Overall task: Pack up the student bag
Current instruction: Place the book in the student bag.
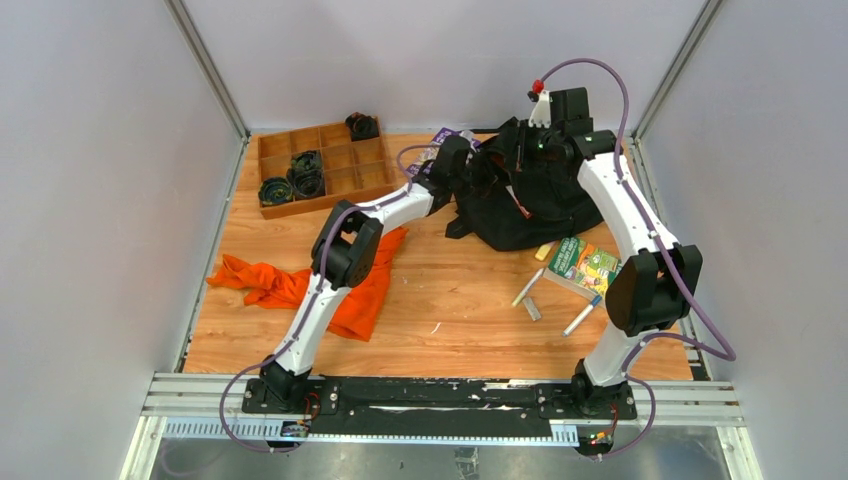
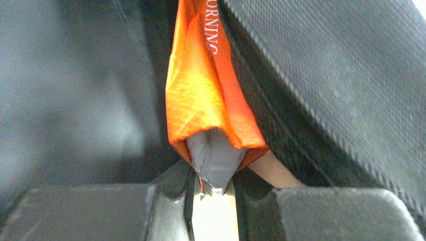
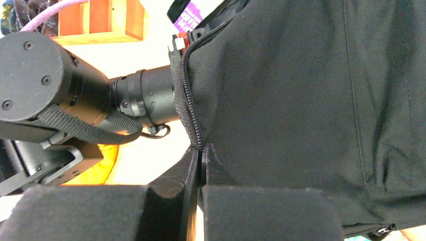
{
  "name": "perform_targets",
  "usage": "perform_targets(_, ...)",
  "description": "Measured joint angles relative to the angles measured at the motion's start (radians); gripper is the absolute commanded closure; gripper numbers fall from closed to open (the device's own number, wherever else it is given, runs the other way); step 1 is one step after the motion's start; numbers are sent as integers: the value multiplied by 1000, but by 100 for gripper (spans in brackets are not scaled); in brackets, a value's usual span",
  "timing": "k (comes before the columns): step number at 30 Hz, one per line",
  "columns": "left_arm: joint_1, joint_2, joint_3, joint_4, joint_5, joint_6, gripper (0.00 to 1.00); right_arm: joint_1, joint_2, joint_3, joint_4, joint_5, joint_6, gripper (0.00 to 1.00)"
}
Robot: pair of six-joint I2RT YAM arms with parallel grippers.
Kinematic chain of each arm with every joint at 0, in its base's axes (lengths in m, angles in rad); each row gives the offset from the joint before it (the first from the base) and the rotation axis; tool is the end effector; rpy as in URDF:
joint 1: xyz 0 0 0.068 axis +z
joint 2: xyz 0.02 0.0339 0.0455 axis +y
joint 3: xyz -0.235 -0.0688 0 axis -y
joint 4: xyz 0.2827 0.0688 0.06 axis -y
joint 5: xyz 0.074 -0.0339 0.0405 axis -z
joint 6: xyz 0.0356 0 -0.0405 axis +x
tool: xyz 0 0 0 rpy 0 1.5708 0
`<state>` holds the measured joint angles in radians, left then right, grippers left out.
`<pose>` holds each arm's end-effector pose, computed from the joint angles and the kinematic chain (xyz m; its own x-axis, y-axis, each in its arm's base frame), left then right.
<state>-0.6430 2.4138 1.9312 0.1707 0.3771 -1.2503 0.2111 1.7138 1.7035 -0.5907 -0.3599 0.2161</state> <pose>0.4528 -0.3557 0.1589 -0.8726 -0.4488 -0.1926 0.0309 0.3428 -0.9389 0.4132 0.1014 0.3425 -0.6430 0.0674 -0.7629 -0.3504 0.8598 0.3714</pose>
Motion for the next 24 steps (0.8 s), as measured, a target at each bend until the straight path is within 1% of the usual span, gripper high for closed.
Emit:
perform_targets(3, 0, 53, 58, 0, -4, -8, 58, -1, -1, -12, 0, -1, 0, 100)
perform_targets(5, 0, 71, 68, 3, -5, -13, 46, -2, -1, -19, -1, 0, 0, 100)
perform_targets(9, 0, 72, 44, 14, -14, -8, 35, -5, -1, -20, -1, 0, 0, 100)
perform_targets(11, 1, 63, 16, 14, -18, 7, 32, -5, -1, -20, -2, 0, 0, 100)
perform_targets(18, 2, -21, -63, -57, 1, 105, 31, -5, -1, -20, -5, 1, 0, 100)
perform_targets(24, 2, -102, -53, -171, 61, 235, 31, -5, -3, -21, -4, 5, 0, 100)
